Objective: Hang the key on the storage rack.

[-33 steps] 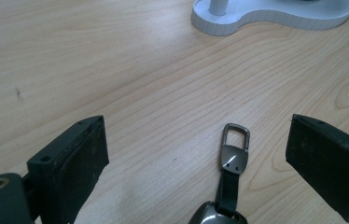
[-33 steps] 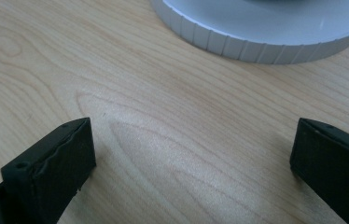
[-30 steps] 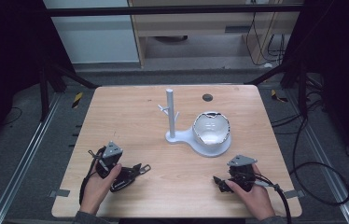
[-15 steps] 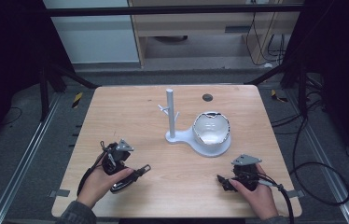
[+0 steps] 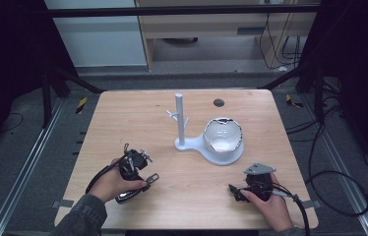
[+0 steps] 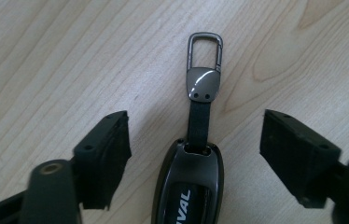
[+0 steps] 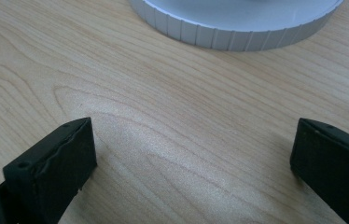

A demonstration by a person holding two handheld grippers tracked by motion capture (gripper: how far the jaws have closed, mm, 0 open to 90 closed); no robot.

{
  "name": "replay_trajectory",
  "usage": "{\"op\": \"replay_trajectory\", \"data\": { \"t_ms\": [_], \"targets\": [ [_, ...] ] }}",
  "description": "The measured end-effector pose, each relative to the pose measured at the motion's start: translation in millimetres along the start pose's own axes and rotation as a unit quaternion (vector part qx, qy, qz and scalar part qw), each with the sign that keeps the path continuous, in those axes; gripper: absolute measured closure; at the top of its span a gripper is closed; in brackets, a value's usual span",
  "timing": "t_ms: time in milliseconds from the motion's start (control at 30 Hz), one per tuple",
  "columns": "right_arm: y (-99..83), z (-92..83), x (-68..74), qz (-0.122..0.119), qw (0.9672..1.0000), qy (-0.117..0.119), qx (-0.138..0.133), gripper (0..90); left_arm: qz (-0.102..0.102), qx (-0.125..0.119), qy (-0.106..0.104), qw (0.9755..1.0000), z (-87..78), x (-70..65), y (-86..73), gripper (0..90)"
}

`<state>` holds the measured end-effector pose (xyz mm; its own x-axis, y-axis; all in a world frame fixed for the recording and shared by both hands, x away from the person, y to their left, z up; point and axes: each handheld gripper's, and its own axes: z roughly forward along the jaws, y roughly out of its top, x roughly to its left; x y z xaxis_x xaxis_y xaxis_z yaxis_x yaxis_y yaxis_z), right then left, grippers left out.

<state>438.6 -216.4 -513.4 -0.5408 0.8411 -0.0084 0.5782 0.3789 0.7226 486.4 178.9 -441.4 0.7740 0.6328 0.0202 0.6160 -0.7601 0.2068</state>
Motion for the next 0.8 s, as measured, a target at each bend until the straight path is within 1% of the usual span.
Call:
{"op": "replay_trajectory", "data": {
  "t_ms": [33, 100, 167, 200, 233, 267, 300, 333, 433, 533, 700, 767, 800],
  "targets": [
    [-0.1, -0.3, 0.2, 0.001, 1.0, 0.001, 0.0, 0.7, 0.009, 0.014, 0.002, 0.9999, 1.4, -0.6, 3.9, 28.1],
    [-0.4, -0.8, 0.8, 0.002, 1.0, 0.001, 0.0, 0.7, 0.017, 0.028, 0.0, 0.9995, 3.6, -1.7, 7.2, 31.9],
    [-0.5, -0.9, 0.8, 0.002, 1.0, 0.001, 0.001, 0.7, 0.027, 0.046, -0.002, 0.9986, 6.9, -4.1, 10.8, 35.7],
    [-0.7, -0.9, 0.8, 0.001, 1.0, 0.003, 0.0, 0.7, 0.032, 0.052, -0.002, 0.9981, 8.8, -5.5, 12.0, 39.3],
    [-0.9, -1.0, 1.0, 0.001, 1.0, 0.003, 0.001, 0.7, 0.038, 0.059, 0.0, 0.9975, 11.3, -7.4, 14.4, 40.3],
    [-0.9, -1.0, 1.0, 0.001, 1.0, 0.003, 0.001, 0.7, 0.038, 0.059, 0.0, 0.9975, 11.3, -7.4, 14.4, 42.3],
    [-1.0, -1.1, 1.1, 0.001, 1.0, 0.003, 0.001, 0.7, 0.037, 0.061, 0.001, 0.9975, 11.9, -7.9, 15.5, 42.3],
    [-1.1, -1.2, 0.9, -0.001, 1.0, 0.004, 0.001, 0.7, 0.039, 0.066, 0.002, 0.9971, 13.0, -9.1, 17.2, 46.9],
    [-1.1, -1.2, 0.9, -0.001, 1.0, 0.004, 0.001, 0.7, 0.043, 0.07, 0.006, 0.9966, 13.1, -9.4, 18.5, 49.2],
    [-1.2, -1.3, 1.0, -0.001, 1.0, 0.006, 0.0, 0.7, 0.046, 0.081, 0.008, 0.9957, 12.7, -8.1, 19.8, 54.1],
    [-1.2, -1.3, 1.1, -0.001, 1.0, 0.007, 0.0, 0.7, 0.044, 0.085, 0.008, 0.9954, 15.0, -6.3, 19.4, 56.7],
    [-1.2, -1.3, 1.1, -0.001, 1.0, 0.007, 0.0, 0.7, 0.045, 0.09, 0.008, 0.9949, 16.4, -5.6, 19.5, 57.7],
    [-1.2, -1.3, 1.1, -0.002, 1.0, 0.008, 0.0, 0.7, 0.043, 0.092, 0.007, 0.9948, 16.9, -5.2, 19.8, 60.3]
  ]
}}
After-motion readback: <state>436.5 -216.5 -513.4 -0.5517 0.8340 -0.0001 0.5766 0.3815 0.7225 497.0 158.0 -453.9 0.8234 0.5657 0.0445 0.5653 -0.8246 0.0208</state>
